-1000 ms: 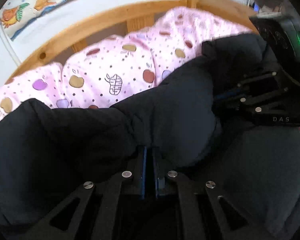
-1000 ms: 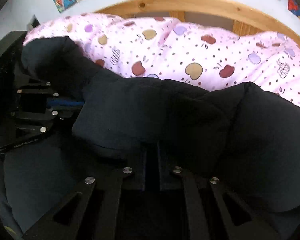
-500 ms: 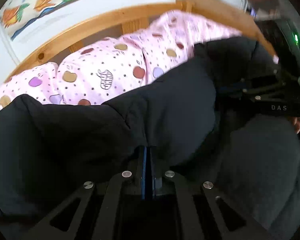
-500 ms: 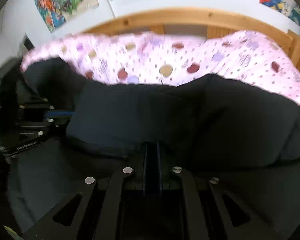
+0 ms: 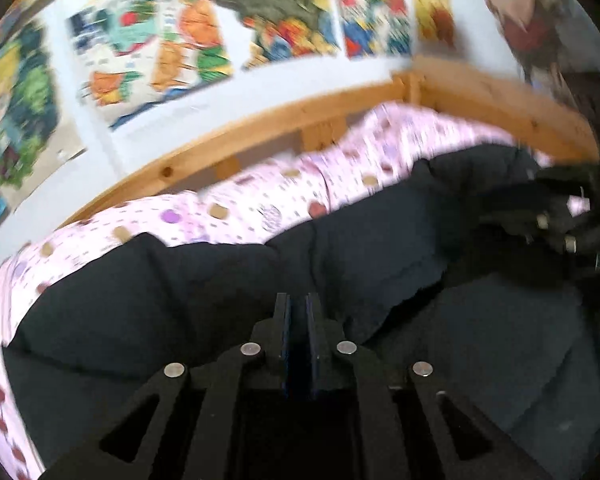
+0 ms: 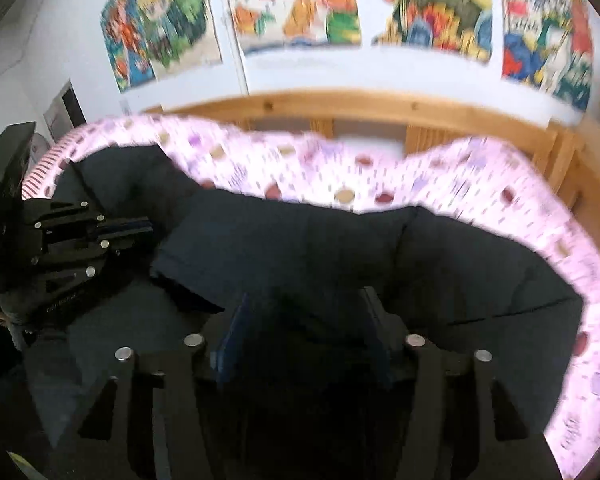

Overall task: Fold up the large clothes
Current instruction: 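Fold the hem up toward the collar with both grippers and release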

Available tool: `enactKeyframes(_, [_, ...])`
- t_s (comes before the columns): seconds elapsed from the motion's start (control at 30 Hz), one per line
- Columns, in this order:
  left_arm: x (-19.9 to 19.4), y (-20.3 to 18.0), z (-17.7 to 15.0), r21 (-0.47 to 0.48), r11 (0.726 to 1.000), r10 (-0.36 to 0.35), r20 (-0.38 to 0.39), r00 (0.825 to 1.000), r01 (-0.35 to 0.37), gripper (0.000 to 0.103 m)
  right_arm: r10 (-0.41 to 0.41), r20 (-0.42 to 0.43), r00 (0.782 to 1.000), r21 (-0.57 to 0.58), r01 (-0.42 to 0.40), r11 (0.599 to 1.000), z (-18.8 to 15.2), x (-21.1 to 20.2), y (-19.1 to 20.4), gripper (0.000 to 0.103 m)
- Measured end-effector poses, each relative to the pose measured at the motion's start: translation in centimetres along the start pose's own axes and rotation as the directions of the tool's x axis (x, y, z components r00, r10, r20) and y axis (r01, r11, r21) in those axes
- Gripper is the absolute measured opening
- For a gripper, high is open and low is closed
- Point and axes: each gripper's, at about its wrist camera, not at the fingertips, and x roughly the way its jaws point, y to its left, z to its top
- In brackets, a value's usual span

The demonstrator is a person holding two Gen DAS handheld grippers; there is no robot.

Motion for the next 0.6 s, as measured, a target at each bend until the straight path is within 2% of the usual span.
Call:
enactKeyframes(0.07, [-1.5, 0.9, 0.1, -0.057, 0.998, -0.010, 0.023, 1.000, 0.011, 0.018, -0.016, 0.023, 1.000, -0.004, 0.016, 1.000, 0.1, -1.6, 0.3, 0.051])
enactKeyframes(0.1, [-1.8, 1.4, -0.1, -0.070, 0.997, -0.015, 0.031, 0.999, 0.018, 0.026, -0.020, 0.033, 0.999, -0.008, 0.021, 1.000, 0.2, -2.5, 0.6, 0.053])
enactKeyframes(0.13, [-2.9, 1.5, -0.3, -0.085, 0.996, -0.021, 0.049, 0.999, 0.025, 0.038, -0.028, 0.046, 0.999, -0.010, 0.028, 1.000, 0.0, -3.9, 0.8, 0.055])
enactKeyframes(0.17, [-3.7, 1.5, -0.4, -0.095, 0.995, -0.021, 0.064, 0.998, 0.027, 0.047, -0.036, 0.057, 0.998, -0.009, 0.037, 0.999, 0.0, -4.6, 1.0, 0.062])
enactKeyframes(0.2, [-4.6, 1.5, -0.7, -0.103, 0.994, -0.020, 0.082, 0.996, 0.028, 0.069, -0.043, 0.069, 0.997, -0.005, 0.043, 0.999, 0.4, -5.0, 1.4, 0.069])
enactKeyframes(0.23, [-5.8, 1.6, -0.8, -0.115, 0.993, -0.007, 0.114, 0.993, 0.020, 0.081, -0.046, 0.083, 0.995, -0.001, 0.047, 0.999, 0.2, -6.4, 1.8, 0.071])
enactKeyframes(0.33, [-8.9, 1.9, -1.4, -0.161, 0.986, 0.069, 0.173, 0.983, -0.041, 0.083, -0.065, 0.113, 0.991, 0.001, 0.066, 0.998, 0.1, -8.6, 2.9, 0.078])
enactKeyframes(0.47, [-12.9, 2.5, -1.8, -0.218, 0.974, 0.110, 0.199, 0.974, -0.065, 0.090, -0.114, 0.157, 0.981, -0.001, 0.116, 0.993, -0.5, -12.0, 4.1, 0.089])
enactKeyframes(0.53, [-15.1, 2.6, -2.3, -0.245, 0.968, 0.119, 0.226, 0.967, -0.062, 0.097, -0.124, 0.184, 0.975, 0.002, 0.125, 0.992, -0.9, -14.2, 4.8, 0.093])
enactKeyframes(0.6, [-16.9, 2.6, -2.9, -0.258, 0.964, 0.123, 0.249, 0.961, -0.056, 0.099, -0.124, 0.205, 0.971, 0.008, 0.125, 0.992, -1.4, -16.0, 5.5, 0.101])
